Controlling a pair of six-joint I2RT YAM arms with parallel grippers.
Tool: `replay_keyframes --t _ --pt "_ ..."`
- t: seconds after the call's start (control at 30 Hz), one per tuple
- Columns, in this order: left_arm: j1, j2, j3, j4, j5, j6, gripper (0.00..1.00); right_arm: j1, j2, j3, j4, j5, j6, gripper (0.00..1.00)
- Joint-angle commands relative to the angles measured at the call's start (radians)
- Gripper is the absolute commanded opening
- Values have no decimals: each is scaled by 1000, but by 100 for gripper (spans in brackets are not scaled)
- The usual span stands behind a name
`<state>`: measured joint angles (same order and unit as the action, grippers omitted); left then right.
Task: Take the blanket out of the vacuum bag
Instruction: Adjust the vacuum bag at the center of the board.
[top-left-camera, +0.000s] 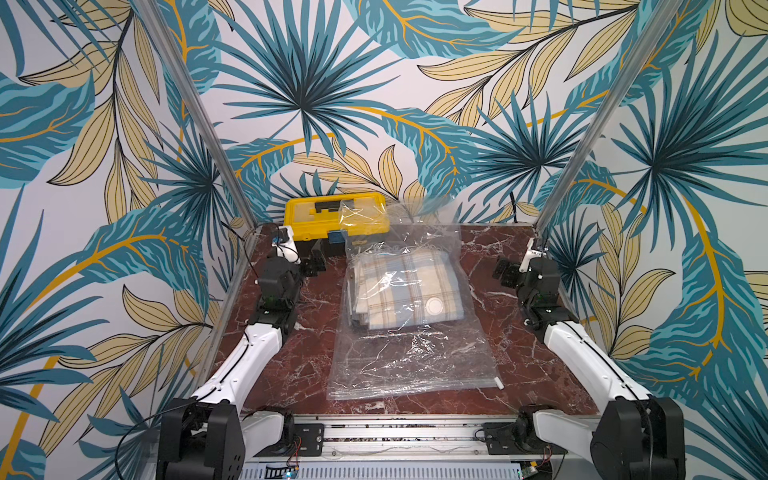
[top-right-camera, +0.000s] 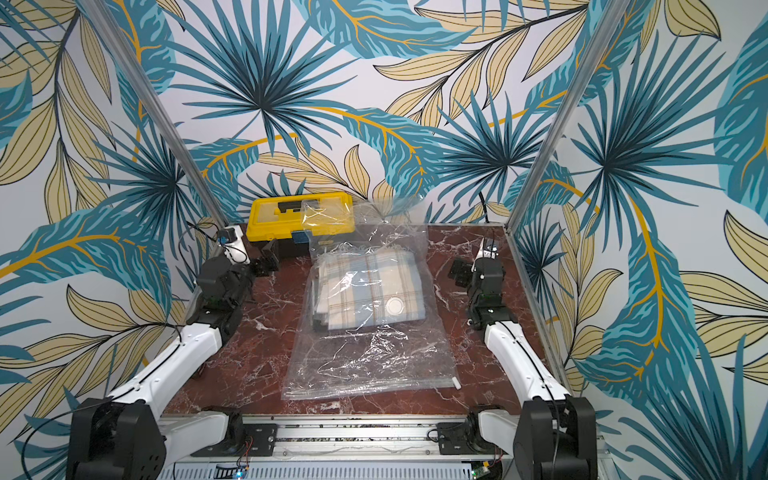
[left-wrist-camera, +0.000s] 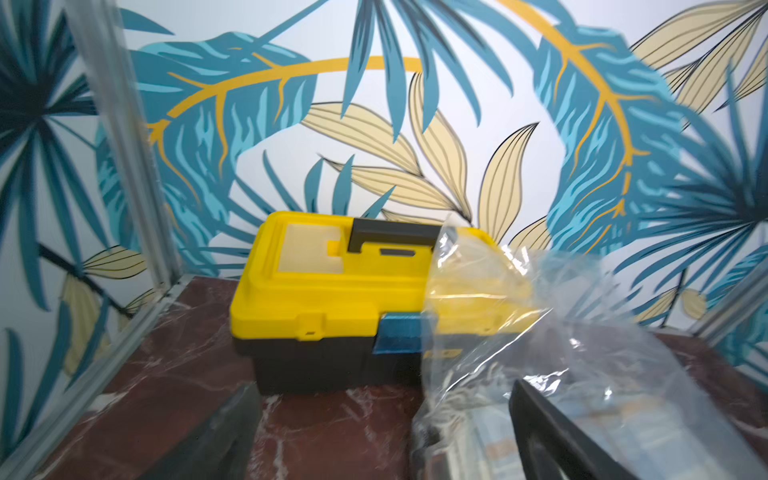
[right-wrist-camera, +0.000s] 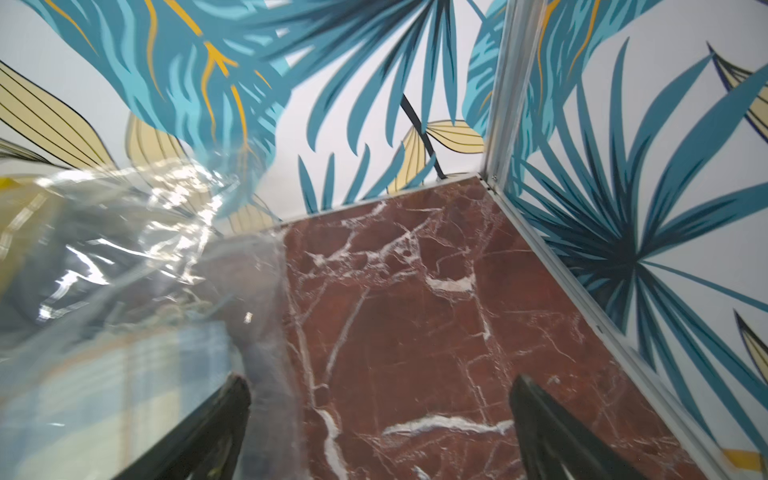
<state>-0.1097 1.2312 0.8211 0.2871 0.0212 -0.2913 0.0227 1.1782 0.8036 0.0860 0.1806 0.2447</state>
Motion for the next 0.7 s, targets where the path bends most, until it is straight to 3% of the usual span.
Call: replay_keyframes --t 0.0,0.07,0.17,0.43,0.67 --pt "-23 168 61 -360 218 -185 94 33 40 -60 -290 -192 234 99" --pt "-27 249 77 -332 317 -219 93 71 55 -117 -190 -214 283 100" --pt "-49 313 84 -271 378 -249 93 105 111 -144 -114 -232 305 99" --pt "-150 414 172 -408 236 -195 93 131 328 -134 78 -359 342 100" --pt "-170 483 151 -349 242 -210 93 162 472 -94 195 -442 358 99"
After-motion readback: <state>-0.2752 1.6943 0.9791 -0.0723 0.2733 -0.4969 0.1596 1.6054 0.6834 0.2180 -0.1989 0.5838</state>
